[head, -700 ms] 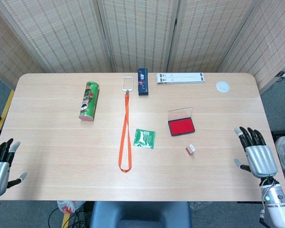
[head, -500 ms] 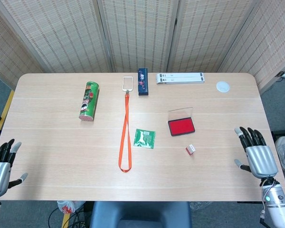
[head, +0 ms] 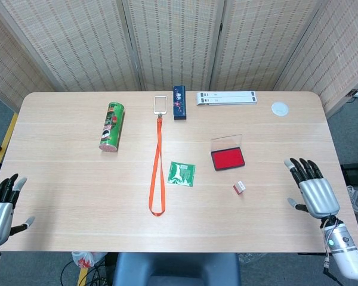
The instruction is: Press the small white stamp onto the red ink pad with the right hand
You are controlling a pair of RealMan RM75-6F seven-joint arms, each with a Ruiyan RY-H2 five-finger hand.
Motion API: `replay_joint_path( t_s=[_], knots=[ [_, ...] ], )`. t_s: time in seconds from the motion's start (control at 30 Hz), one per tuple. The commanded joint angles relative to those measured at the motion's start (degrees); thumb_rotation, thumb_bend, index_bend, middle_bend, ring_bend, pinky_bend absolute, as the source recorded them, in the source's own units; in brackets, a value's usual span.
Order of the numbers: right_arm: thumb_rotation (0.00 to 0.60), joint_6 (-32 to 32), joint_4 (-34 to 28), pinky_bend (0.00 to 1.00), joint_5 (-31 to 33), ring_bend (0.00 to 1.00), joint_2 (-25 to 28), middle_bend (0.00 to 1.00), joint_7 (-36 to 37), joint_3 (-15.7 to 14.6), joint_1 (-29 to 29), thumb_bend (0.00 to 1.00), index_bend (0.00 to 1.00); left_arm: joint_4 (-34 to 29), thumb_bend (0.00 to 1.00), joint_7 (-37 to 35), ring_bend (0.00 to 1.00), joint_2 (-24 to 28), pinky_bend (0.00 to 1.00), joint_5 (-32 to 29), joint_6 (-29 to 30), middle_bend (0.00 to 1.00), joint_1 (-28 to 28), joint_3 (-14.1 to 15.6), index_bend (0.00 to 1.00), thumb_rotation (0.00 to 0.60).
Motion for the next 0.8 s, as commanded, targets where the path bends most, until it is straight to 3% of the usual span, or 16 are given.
replay_joint_path(
  t_s=[0.03,0.13,0.23,0.8],
  knots=[
    [0.600,-8.74,3.75,0.00,-2.25,0.00,0.31,0.03,4.03,-0.18,6.28,0.21,0.08,0.05,0.20,0.06,0.07,-0.03,0.27,-0.06,-0.08,0.05,-0.10,-0.04,0.09,0.600],
    [0.600,-14.09,3.56,0.00,-3.22,0.00,1.94,0.03,5.47,-0.15,10.26,0.21,0.15,-0.02,0.20,-0.18,0.07,0.01,0.27,-0.13,0.12,0.05,-0.04,-0.11,0.09,0.600],
    [0.600,-17.58,2.68,0.00,-4.09,0.00,2.79,0.03,4.89,-0.28,13.20,0.21,0.17,-0.07,0.20,0.29,0.07,-0.19,0.27,-0.76,0.03,0.05,-0.02,-0.24,0.09,0.600],
    [0.600,-23.76,6.67,0.00,-5.55,0.00,-1.86,0.03,8.16,-2.26,19.65,0.21,0.19,-0.53,0.20,3.25,0.07,-1.24,0.27,-3.56,-1.25,0.05,-0.33,-0.52,0.09,0.600]
  ],
)
